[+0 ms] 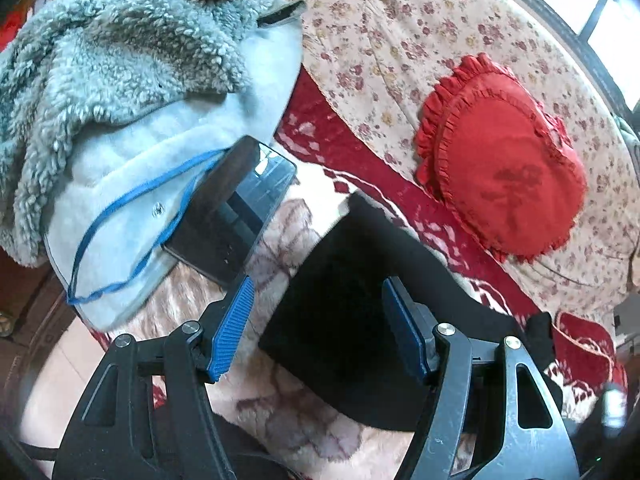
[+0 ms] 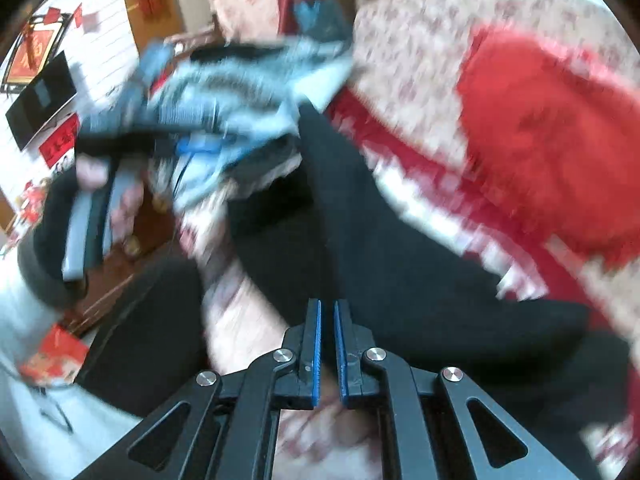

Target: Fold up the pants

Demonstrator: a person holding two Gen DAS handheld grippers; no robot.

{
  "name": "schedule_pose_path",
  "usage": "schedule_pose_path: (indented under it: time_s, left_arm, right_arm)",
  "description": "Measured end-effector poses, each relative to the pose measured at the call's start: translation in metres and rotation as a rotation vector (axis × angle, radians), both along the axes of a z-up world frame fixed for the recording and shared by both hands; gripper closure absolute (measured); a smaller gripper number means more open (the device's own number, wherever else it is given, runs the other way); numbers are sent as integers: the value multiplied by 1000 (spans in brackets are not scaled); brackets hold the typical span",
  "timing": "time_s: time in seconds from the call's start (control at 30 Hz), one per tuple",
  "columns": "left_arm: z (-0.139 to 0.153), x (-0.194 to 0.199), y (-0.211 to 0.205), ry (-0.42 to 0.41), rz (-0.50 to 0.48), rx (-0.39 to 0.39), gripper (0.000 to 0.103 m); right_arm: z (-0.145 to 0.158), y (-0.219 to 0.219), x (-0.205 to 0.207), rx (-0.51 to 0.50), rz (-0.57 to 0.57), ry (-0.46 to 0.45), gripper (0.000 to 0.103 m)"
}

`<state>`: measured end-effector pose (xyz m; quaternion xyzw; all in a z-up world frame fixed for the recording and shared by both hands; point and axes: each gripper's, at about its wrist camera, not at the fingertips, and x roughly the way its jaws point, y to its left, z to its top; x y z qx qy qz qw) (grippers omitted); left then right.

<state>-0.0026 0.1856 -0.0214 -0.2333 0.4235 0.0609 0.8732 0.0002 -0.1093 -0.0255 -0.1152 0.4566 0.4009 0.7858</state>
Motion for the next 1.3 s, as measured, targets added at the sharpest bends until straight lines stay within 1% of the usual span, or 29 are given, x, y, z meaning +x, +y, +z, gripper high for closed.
schedule_pose_path:
  time_s: [0.07,0.13,0.2,0.23,0.27,0.33,0.47,0.53,0.6,0.67,0.7,0.73,0.8,0.87,0.97,1.03,1.07,1.13,1.2,1.27,1.3]
  left_arm:
    - [-1,-3,-3,-3,-11,-7,36]
    - [-4,-4,-4,6,-20,-13,36]
    - [-9,-1,-5,15,-26,-22,36]
    - [-14,1,-7,31,-32,-27,36]
    - [-17,3,-7,40,-32,-31,36]
    - [-21,3,-6,43,-19,-33,36]
    - [-27,7,1,49,12,-13,36]
    - [-32,12,5,64,18,-7,36]
    - [-38,18,6,79,1,-11,36]
    - [-44,22,2,92,-19,-1,36]
    - [-46,24,0,96,-26,2,36]
    - [-48,25,-1,100,-30,0,36]
    - [-48,26,-3,100,-42,-10,36]
    - [-44,27,-5,91,-46,-7,36]
    - [-30,19,-8,64,-66,-3,36]
    - [-25,11,-12,55,-75,25,36]
    - [-26,8,-14,59,-78,34,36]
    - [-32,7,-17,82,-79,69,36]
    - [-38,7,-19,110,-60,103,36]
    - [-33,3,-19,92,-43,87,36]
    - [-28,1,-20,70,-39,88,36]
  right_arm:
    - [-14,-2,-5,-34,-27,19,97]
    - [-8,-5,-7,-10,-40,21,95]
    - [7,-8,-5,65,-58,12,89]
    - [15,-6,-3,96,-69,-7,78]
    - [20,-2,-3,103,-72,-26,69]
    - [23,17,-2,88,-48,-67,67]
    - [15,58,-4,51,11,-131,67]
    - [1,77,-1,-1,45,-149,67]
    - [-17,92,3,-50,77,-146,67]
    - [-32,100,9,-102,77,-161,68]
    - [-35,102,12,-115,63,-171,80]
    - [-36,100,17,-106,38,-171,85]
    - [-30,90,31,-2,-14,-89,97]
    - [-26,85,39,39,-36,-43,98]
    - [-12,83,34,86,-7,-5,99]
    - [-2,84,20,78,23,-28,98]
    - [0,85,14,78,39,-24,98]
    - [-9,86,6,73,52,4,99]
    - [-29,91,6,22,31,5,99]
    - [-38,89,6,25,10,26,99]
    - [-34,85,5,47,3,29,96]
